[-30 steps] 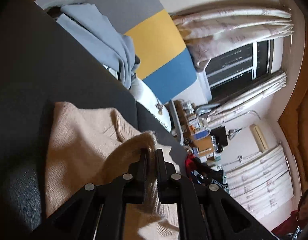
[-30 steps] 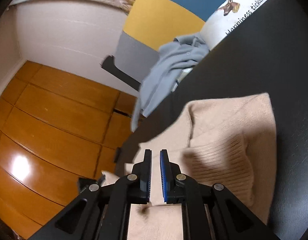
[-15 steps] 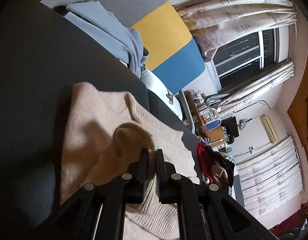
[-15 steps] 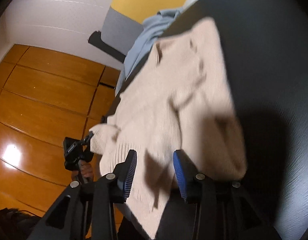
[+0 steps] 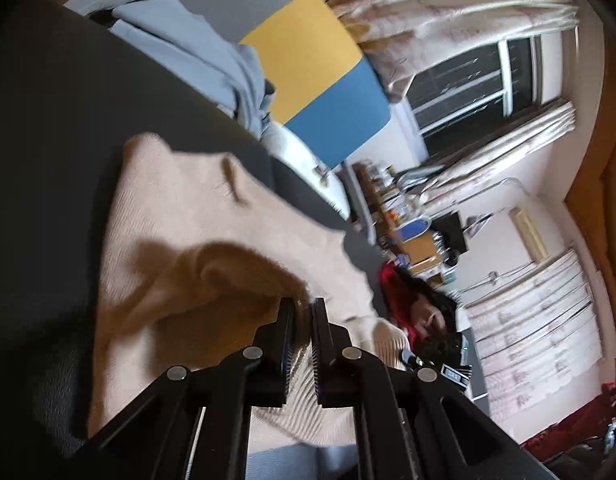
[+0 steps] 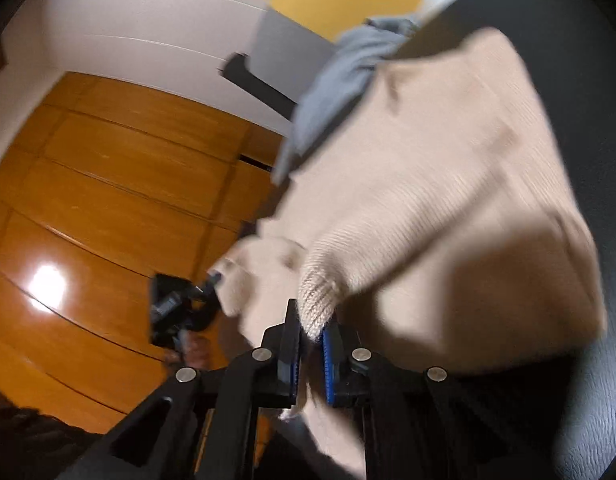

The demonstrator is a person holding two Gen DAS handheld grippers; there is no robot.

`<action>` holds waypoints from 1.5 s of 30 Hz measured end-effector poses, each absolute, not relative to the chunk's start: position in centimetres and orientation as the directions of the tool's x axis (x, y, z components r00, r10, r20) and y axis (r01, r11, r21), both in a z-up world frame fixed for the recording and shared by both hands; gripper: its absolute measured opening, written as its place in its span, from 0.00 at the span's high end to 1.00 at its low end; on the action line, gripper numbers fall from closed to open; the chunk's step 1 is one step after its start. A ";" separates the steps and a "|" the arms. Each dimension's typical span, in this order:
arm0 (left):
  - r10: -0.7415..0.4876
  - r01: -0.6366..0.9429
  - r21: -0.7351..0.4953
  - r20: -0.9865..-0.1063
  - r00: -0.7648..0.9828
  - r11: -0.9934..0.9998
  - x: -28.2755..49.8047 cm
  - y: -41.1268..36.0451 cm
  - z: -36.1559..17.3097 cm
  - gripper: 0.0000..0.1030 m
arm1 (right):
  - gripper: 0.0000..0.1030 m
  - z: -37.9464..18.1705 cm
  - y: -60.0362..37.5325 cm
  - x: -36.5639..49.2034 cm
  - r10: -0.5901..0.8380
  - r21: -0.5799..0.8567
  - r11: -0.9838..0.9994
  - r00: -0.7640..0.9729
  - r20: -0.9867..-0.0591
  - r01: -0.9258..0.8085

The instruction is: Fold clothes

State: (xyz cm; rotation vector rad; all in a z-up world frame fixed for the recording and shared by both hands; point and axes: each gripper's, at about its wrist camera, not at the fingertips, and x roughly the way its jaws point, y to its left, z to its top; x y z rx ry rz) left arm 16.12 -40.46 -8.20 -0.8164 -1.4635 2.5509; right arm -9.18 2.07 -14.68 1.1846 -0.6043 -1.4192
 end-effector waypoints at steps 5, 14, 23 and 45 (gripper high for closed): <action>0.271 0.170 -0.859 -0.331 -0.904 -0.483 14.0 -43.7 -7.4 0.96 | 0.90 -12.9 0.2 -13.7 -0.968 0.894 -0.194 0.067 -0.240 0.403; 0.199 0.364 -0.841 -0.468 -0.861 -0.400 9.1 -48.3 -11.4 0.96 | 0.90 -14.8 -6.2 -23.2 -0.940 0.909 -0.334 -0.016 -0.341 0.248; 0.224 0.374 -0.738 -0.570 -0.790 -0.562 15.5 -45.5 -11.1 0.79 | 0.64 -16.4 -5.3 -21.8 -0.936 0.905 -0.311 0.073 -0.345 0.292; 0.548 0.099 -0.864 -0.398 -0.736 -0.493 9.2 -41.9 -11.2 0.81 | 0.12 -15.5 -7.0 -18.6 -0.826 0.923 -0.210 0.446 -0.344 0.322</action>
